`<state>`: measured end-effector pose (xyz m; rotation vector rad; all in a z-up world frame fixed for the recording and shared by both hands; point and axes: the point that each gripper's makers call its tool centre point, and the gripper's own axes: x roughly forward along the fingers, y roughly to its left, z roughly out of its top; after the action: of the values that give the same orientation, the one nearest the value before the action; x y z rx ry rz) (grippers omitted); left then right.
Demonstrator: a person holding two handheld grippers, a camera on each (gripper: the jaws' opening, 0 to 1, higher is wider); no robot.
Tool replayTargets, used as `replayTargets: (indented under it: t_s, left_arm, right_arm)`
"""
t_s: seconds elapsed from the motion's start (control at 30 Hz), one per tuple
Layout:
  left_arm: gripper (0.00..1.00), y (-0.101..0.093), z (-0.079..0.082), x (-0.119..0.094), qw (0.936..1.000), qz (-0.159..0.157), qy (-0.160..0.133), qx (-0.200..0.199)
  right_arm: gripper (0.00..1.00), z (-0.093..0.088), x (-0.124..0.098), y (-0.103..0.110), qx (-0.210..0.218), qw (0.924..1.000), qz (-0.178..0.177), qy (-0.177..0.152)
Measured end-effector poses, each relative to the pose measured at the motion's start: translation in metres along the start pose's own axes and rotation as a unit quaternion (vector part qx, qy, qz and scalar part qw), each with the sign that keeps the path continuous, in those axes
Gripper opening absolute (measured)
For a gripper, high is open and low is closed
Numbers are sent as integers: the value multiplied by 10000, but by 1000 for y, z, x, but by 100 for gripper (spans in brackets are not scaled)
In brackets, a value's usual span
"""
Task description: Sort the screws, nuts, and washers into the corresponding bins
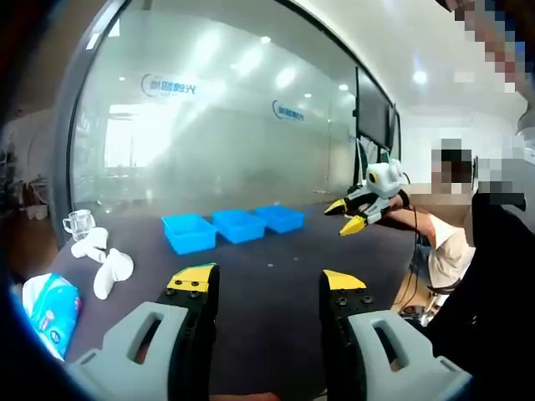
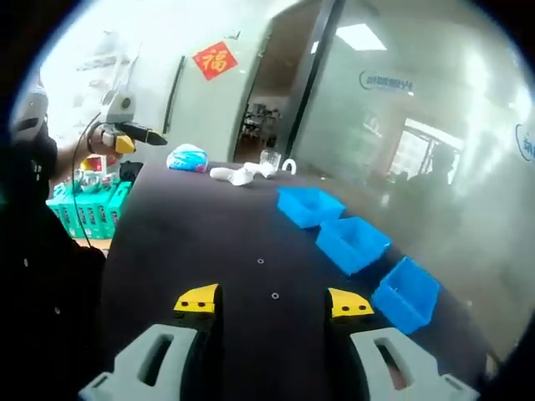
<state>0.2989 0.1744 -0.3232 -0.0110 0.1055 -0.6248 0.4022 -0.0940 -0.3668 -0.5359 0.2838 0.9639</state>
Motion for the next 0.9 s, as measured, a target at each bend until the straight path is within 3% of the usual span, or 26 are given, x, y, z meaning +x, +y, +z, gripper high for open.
replayTargets:
  t_s: [0.4,0.9]
  left_arm:
    - [48,-1,-1,-1,10000,1,27,10]
    - [48,2,-1,0,10000,7,14,-4]
  right_arm:
    - [43,-32,-5,15,-163,9928,620,1012]
    - [42,-38,6,7,-273,9844,922,1475]
